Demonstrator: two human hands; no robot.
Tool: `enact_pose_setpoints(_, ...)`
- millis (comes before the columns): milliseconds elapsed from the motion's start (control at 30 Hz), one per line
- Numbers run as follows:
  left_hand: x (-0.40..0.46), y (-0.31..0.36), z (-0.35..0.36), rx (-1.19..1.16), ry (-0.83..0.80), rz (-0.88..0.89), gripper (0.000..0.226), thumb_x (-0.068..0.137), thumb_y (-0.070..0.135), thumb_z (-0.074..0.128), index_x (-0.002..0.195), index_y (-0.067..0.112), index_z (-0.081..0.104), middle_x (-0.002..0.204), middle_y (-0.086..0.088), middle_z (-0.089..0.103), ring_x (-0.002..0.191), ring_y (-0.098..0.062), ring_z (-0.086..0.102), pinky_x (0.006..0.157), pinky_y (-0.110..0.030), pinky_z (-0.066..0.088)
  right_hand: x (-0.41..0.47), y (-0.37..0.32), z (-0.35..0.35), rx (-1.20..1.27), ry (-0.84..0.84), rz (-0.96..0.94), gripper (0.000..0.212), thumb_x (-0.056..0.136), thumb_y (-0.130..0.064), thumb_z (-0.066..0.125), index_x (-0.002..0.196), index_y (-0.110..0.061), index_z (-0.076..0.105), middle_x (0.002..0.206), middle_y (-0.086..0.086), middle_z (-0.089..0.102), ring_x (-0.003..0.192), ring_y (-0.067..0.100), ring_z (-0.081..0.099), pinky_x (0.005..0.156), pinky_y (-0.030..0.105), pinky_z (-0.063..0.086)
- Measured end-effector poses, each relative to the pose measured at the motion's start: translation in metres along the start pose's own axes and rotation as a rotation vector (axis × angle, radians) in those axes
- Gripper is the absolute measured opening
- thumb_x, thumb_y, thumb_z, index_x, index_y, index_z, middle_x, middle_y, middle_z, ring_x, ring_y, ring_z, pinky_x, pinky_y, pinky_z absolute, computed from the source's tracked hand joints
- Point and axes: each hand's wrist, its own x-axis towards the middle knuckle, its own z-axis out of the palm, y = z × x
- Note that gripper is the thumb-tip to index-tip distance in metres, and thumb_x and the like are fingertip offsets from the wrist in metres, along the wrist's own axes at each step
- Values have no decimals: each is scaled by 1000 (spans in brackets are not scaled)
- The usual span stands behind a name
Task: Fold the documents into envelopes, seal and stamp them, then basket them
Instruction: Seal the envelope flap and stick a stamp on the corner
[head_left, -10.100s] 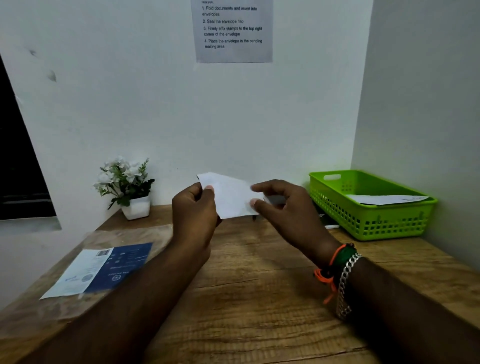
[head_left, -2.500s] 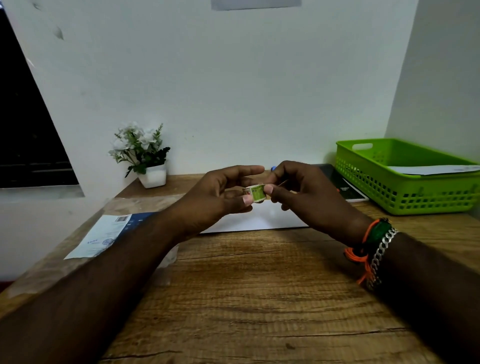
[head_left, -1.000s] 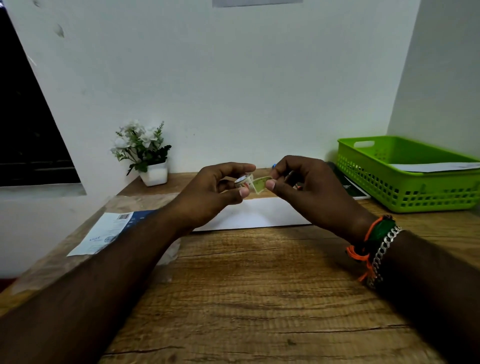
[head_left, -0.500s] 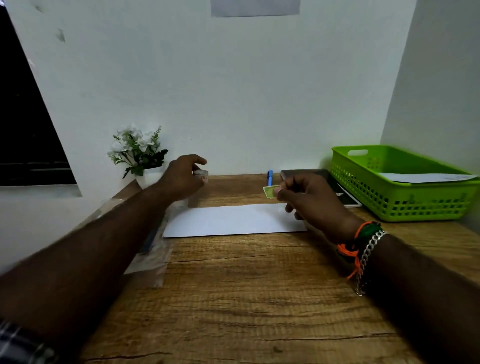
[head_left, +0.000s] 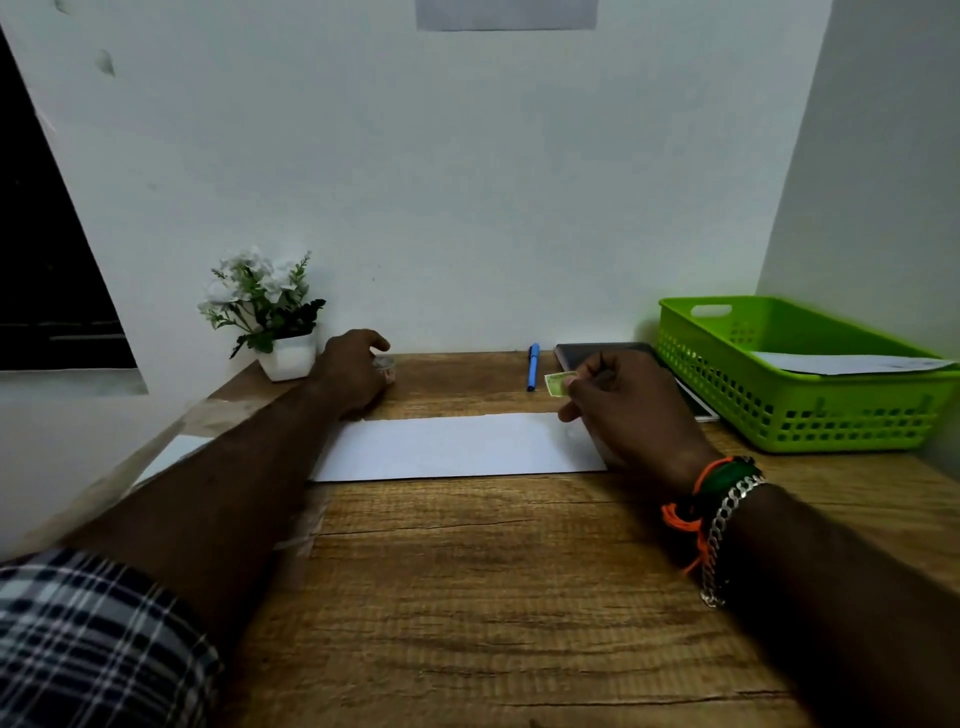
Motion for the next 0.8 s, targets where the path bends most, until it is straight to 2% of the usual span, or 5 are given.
enact_pose_setpoints(233, -22, 45, -5, 170, -8, 174, 50, 88, 32, 78, 133, 17, 63, 133, -12, 59, 124, -29, 58, 102, -36, 45, 5, 0, -11, 7, 128, 80, 21, 76, -38, 58, 72, -21, 69, 68, -4, 74, 67, 18, 73, 70, 47, 62)
enact_pose_setpoints(333, -66, 88, 2, 102, -237, 337, 54, 88, 58, 70, 130, 25, 65, 127, 2, 65, 116, -15, 61, 96, -31, 47, 7, -2, -18, 103, 86, 135, 24, 79, -22, 62, 58, -11, 68, 64, 8, 74, 63, 27, 73, 61, 47, 62)
enact_pose_setpoints(400, -101, 105, 11, 140, -401, 377, 66, 87, 72, 60, 139, 32, 58, 139, 8, 57, 125, -11, 54, 103, -34, 45, 6, -3, -23, 188, 52, 197, 32, 85, -13, 67, 53, -11, 64, 73, 19, 75, 54, 25, 67, 40, 28, 49)
enact_pose_setpoints(533, -135, 108, 13, 228, -442, 413, 70, 84, 80, 53, 142, 41, 51, 143, 11, 47, 131, -12, 47, 108, -42, 45, 0, -6, -29, 235, -7, 262, 29, 89, -11, 70, 61, -7, 65, 82, 31, 72, 51, 23, 56, 40, 18, 29)
enact_pose_setpoints(800, -154, 113, -13, 246, -537, 391, 70, 74, 84, 62, 132, 46, 53, 136, 16, 44, 127, -8, 44, 107, -42, 45, -1, -18, -38, 56, -359, 444, 28, 88, -24, 75, 96, 3, 75, 74, 8, 68, 55, 20, 51, 48, 22, 36)
